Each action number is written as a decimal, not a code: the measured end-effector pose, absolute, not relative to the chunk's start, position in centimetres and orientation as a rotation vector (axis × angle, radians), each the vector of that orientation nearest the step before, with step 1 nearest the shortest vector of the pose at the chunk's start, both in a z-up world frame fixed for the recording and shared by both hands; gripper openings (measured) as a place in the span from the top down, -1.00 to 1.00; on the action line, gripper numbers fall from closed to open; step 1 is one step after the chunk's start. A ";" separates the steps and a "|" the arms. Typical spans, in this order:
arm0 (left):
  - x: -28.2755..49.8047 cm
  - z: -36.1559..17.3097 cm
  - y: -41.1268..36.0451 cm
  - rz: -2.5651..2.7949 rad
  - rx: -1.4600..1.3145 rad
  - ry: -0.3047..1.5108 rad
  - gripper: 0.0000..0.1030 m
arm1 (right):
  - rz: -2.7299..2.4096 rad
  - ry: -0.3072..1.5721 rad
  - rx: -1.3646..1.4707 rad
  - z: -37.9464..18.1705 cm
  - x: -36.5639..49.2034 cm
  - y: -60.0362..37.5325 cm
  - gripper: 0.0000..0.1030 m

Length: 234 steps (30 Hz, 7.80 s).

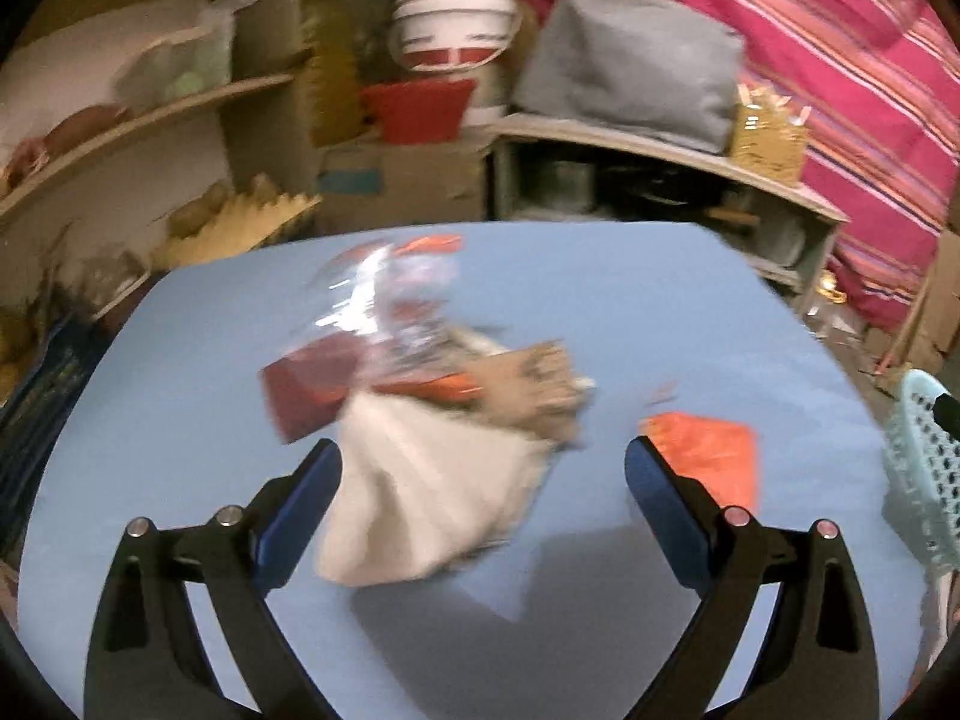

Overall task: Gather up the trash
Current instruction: 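Grasp the white cloth with the left tool while the right tool grasps the orange bag, then carry cloth and orange bag to the basket and open both tools over it, then move both tools back over the remaining trash on the table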

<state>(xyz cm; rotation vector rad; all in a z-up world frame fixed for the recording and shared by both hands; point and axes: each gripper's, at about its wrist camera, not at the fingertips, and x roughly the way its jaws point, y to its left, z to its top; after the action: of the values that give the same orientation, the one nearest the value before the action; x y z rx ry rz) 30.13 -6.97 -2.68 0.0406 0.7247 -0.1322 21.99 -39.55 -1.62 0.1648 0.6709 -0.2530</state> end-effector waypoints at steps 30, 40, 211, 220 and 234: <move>27.9 -0.5 0.7 -0.209 0.002 0.729 0.39 | 0.000 0.892 -0.022 -7.8 30.9 -23.2 0.33; 27.8 0.6 -0.4 -0.206 -0.021 0.706 0.39 | 0.023 0.806 0.025 -4.7 28.2 -25.8 0.70; 32.5 -2.4 7.9 0.012 0.027 0.675 -0.83 | -0.059 0.685 0.022 -2.8 30.3 -22.6 -0.91; 32.5 -2.2 8.4 0.022 0.021 0.672 -0.83 | -0.053 0.689 0.008 -2.8 30.5 -22.2 -0.91; 32.6 -2.1 9.3 0.044 -0.010 0.672 -0.83 | -0.021 0.681 0.017 -3.1 30.3 -21.4 -0.91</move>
<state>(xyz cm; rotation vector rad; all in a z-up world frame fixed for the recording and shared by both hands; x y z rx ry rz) 32.59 9.30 -2.06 -0.0099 0.6716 0.0441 30.30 -21.44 -3.11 0.0175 0.6810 -0.0208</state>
